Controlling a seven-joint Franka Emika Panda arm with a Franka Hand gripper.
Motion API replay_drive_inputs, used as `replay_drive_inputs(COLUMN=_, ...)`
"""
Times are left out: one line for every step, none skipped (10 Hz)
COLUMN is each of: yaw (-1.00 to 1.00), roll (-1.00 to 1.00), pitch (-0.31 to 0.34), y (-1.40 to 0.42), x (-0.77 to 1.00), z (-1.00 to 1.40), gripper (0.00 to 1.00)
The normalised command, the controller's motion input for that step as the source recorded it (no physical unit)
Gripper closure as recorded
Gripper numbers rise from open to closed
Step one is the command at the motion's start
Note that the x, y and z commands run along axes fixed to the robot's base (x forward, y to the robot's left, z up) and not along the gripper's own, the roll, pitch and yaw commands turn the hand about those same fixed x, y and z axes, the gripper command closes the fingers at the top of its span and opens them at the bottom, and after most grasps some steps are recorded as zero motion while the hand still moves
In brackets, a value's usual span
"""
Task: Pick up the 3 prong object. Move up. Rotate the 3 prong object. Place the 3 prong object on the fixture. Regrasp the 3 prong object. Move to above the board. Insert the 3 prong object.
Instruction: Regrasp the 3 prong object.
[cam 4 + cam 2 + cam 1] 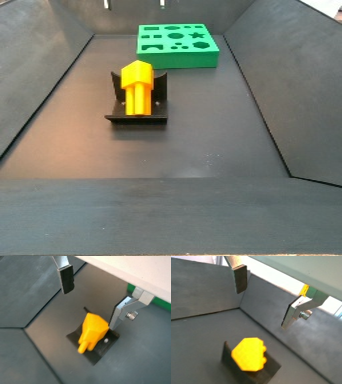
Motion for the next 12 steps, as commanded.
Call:
replay_drive_inputs(yaw=0.06, roll=1.00, pitch=0.104, y=-0.03, x=0.09, z=-0.02, gripper=0.00)
replay_drive_inputs(yaw=0.08, roll=1.00, pitch=0.135, y=-0.04, x=0.11, z=-0.02, gripper=0.00)
replay_drive_inputs(yaw=0.10, roll=1.00, pitch=0.158, y=-0.04, x=0.12, z=-0.02, gripper=0.00)
replay_drive_inputs(yaw=0.14, roll=1.00, pitch=0.196, y=-0.04, x=0.12, z=-0.02, gripper=0.00)
replay_drive_inputs(yaw=0.16, roll=1.00, pitch=0.213, y=-0.05, x=0.12, z=-0.02, gripper=0.00)
replay_drive_inputs(yaw=0.20, roll=0.75, pitch=0.194, y=-0.05, x=0.13, z=-0.03, gripper=0.00)
replay_drive_inputs(yaw=0.22, roll=0.57, pitch=0.168, y=-0.05, x=0.14, z=-0.03, gripper=0.00)
replay_drive_inputs(yaw=0.23, roll=0.39, pitch=0.142, y=-0.05, x=0.14, z=-0.03, gripper=0.00)
replay_drive_inputs(yaw=0.23, roll=0.24, pitch=0.100, y=-0.04, x=0.14, z=-0.02, gripper=0.00)
replay_drive_inputs(yaw=0.23, roll=0.19, pitch=0.066, y=-0.04, x=0.12, z=-0.02, gripper=0.00)
replay_drive_inputs(yaw=0.21, roll=0.17, pitch=0.027, y=-0.05, x=0.10, z=-0.02, gripper=0.00)
replay_drive_inputs(yaw=0.20, roll=0.17, pitch=0.016, y=-0.05, x=0.09, z=-0.02, gripper=0.00)
